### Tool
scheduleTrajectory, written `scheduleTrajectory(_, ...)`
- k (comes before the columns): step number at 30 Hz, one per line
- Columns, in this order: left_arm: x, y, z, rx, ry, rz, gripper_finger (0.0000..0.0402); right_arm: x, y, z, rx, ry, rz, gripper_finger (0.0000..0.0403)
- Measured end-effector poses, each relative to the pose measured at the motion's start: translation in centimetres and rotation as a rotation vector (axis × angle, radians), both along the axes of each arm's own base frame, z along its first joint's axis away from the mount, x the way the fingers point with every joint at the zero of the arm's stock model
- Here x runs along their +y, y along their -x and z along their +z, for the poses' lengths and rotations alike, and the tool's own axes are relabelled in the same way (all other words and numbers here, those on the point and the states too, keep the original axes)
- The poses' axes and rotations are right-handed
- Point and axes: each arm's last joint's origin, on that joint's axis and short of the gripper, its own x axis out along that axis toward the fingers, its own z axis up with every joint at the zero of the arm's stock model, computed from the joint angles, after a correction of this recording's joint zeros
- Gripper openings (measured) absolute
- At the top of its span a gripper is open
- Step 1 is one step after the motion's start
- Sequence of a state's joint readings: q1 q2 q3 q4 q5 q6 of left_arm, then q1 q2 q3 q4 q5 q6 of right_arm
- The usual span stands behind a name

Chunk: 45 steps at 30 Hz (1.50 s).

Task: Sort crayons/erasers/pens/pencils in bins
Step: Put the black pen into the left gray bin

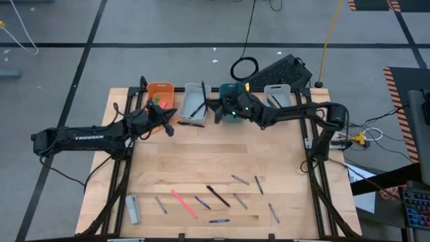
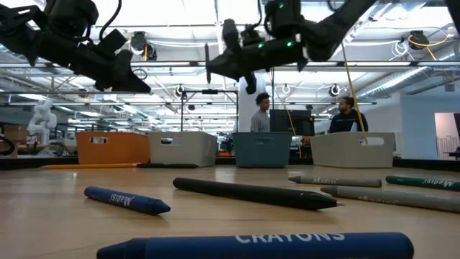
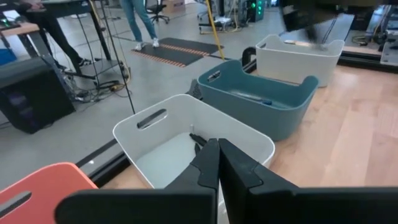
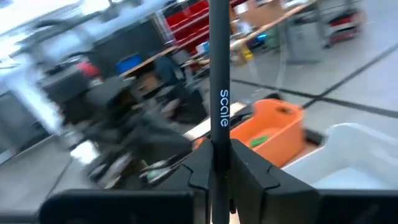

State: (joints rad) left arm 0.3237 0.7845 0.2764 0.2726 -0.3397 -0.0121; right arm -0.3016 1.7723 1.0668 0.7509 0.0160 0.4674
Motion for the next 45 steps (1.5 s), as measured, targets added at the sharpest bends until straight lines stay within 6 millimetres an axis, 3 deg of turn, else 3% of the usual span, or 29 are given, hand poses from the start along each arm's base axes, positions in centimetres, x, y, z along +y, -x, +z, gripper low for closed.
scheduleTrajectory(7,-0.1,0.1,0.0,0.011,-0.001,-0.006,0.001,-3.5,-1.8,-2.5,0.011,-0.099,-0.112,0.0032)
scheduleTrajectory(14,-0.4,0.0,0.0,0.015,-0.006,-0.025,0.0007,-5.0,-5.0,-4.5,-0.001,-0.173,-0.145,0.0032)
scheduleTrajectory(21,-0.7,-0.1,-0.1,0.016,0.003,-0.038,0.0003,-6.1,-7.3,-5.6,0.13,-0.208,-0.209,0.0033)
scheduleTrajectory(31,-0.7,-0.1,-0.1,0.014,0.004,-0.043,0.0006,-5.6,-7.3,-6.7,0.319,-0.22,-0.284,0.0033)
scheduleTrajectory(45,-0.7,-0.1,0.0,0.013,-0.003,-0.045,0.0012,-4.8,-7.2,-7.4,0.412,-0.204,-0.284,0.0034)
